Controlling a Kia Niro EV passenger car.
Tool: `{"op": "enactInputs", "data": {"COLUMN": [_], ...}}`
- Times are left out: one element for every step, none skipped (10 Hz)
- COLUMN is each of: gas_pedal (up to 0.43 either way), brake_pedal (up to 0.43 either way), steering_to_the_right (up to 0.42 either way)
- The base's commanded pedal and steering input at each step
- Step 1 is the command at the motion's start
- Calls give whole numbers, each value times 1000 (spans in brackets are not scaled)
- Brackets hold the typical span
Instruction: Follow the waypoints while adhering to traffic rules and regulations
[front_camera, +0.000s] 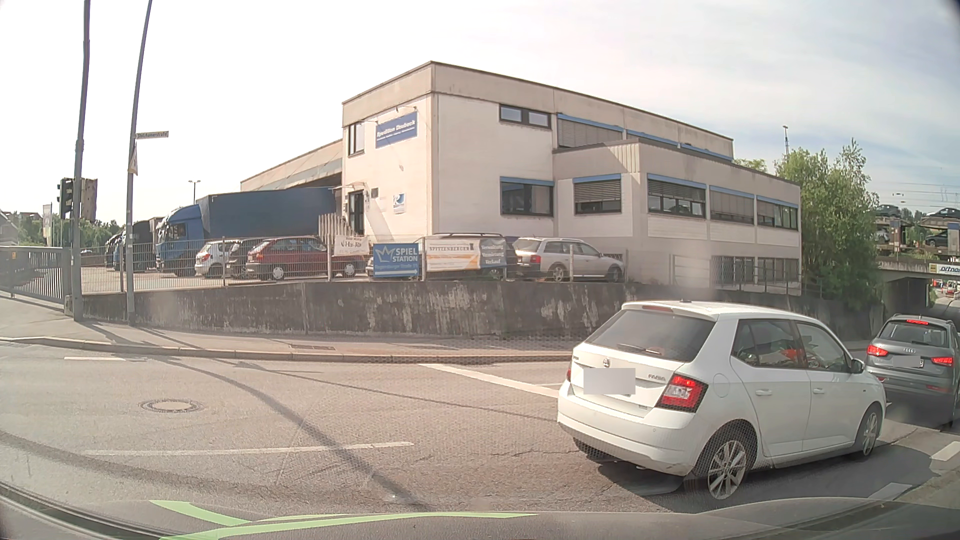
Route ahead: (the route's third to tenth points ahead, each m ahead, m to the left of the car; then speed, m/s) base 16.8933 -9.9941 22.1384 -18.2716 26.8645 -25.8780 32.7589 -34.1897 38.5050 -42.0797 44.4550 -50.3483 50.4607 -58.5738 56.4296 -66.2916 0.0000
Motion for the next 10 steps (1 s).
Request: {"op": "enactInputs", "data": {"gas_pedal": [0,0,0,0,0,0,0,0,0,0], "brake_pedal": [317,317,317,317,323,317,317,317,323,317], "steering_to_the_right": [402,402,402,402,402,402,402,402,402,402]}}
